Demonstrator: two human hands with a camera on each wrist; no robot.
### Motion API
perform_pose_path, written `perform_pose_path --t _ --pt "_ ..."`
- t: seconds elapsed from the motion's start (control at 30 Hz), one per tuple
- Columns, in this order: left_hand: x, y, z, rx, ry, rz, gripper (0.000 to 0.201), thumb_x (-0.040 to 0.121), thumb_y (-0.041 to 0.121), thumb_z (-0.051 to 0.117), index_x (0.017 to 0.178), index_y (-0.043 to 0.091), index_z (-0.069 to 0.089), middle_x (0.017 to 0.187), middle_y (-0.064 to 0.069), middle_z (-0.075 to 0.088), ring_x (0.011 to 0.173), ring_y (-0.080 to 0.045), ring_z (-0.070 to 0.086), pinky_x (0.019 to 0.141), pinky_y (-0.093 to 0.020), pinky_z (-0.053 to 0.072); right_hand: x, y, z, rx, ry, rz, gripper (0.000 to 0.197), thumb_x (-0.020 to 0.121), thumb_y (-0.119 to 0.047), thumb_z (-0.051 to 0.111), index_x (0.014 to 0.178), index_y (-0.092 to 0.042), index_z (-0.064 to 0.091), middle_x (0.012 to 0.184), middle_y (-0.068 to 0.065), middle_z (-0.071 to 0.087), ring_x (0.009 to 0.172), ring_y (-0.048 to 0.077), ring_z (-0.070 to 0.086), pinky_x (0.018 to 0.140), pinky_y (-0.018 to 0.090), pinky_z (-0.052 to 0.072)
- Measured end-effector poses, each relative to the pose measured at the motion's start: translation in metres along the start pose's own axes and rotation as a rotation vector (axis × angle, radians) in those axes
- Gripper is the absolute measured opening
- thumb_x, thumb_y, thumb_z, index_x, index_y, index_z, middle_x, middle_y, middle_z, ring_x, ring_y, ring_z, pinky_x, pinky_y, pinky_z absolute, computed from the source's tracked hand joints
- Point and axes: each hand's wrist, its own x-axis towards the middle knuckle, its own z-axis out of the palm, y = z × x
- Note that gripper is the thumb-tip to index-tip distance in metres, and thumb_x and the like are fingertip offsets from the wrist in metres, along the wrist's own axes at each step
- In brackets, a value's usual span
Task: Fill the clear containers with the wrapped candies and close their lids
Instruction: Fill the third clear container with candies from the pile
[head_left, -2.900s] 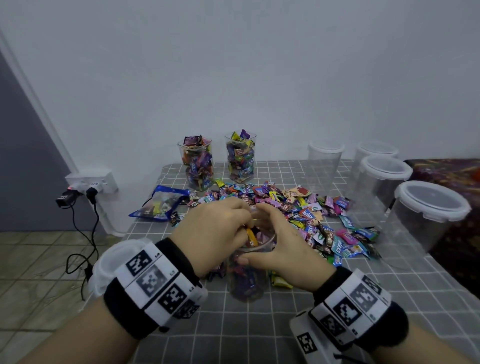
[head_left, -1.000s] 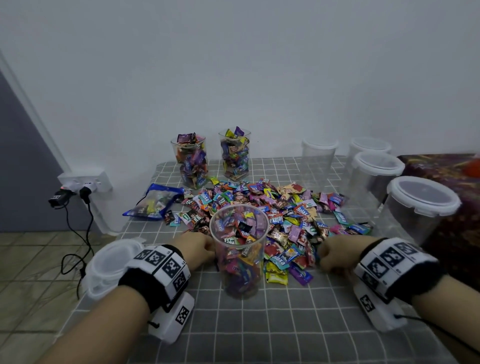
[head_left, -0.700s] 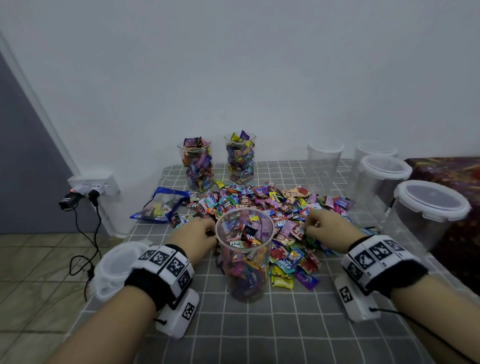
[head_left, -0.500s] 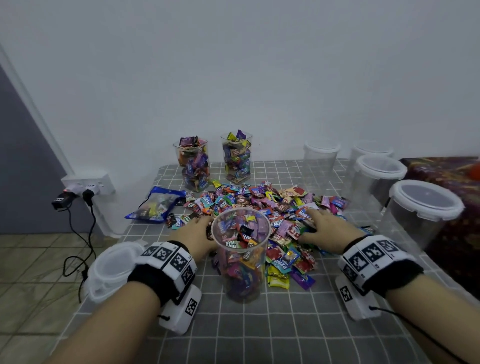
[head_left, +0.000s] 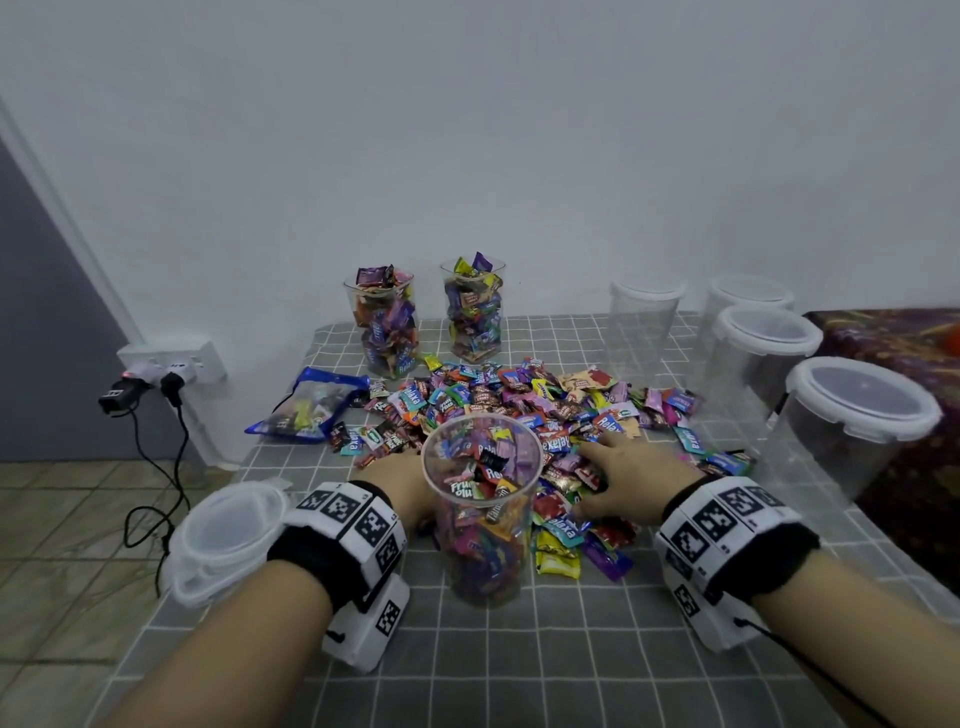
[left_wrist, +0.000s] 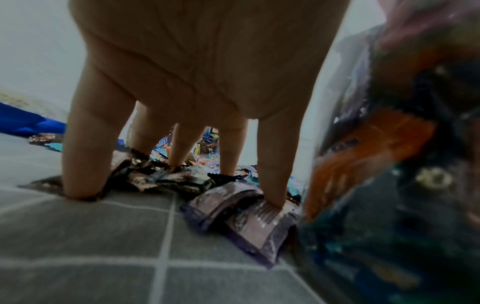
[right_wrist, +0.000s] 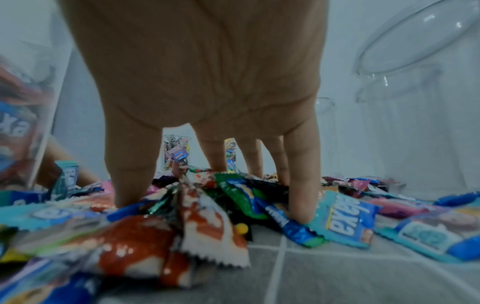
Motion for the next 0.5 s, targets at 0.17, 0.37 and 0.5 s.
perform_pose_path --t 0.17,0.37,0.5 --pt "0.0035 -0.0024 0.0042 -0.028 0.063 -0.031 0.025 0.087 0.02 0.057 0.11 0.017 0.066 0.11 -0.004 0.068 0.101 -0.024 0.063 0.089 -0.04 0.053 0.0016 -0.0017 0.0005 -0.003 0.021 0.011 0.073 0.081 -0.059 0.061 0.142 -0.026 0.037 0.138 0.005 0.037 0.127 0.024 0.039 0.102 0.038 0.04" --pt "-0.0019 0.004 0.0039 -0.049 0.131 -0.034 0.018 0.088 0.015 0.055 0.1 0.014 0.068 0.098 -0.005 0.068 0.088 -0.023 0.064 0.083 -0.038 0.055 0.0041 -0.0039 0.0005 0.011 0.09 0.011 0.043 0.089 -0.037 0.059 0.129 -0.024 0.052 0.128 0.005 0.045 0.118 0.024 0.045 0.093 0.035 0.044" --pt "-0.0037 0.0073 0.0029 -0.07 0.135 -0.07 0.021 0.091 0.011 0.051 0.104 0.011 0.067 0.099 -0.01 0.067 0.084 -0.026 0.065 0.081 -0.038 0.056 0.0031 -0.0049 0.0003 0.003 0.134 -0.003 0.029 0.094 -0.028 0.051 0.121 -0.018 0.057 0.121 0.006 0.047 0.111 0.024 0.05 0.084 0.032 0.044"
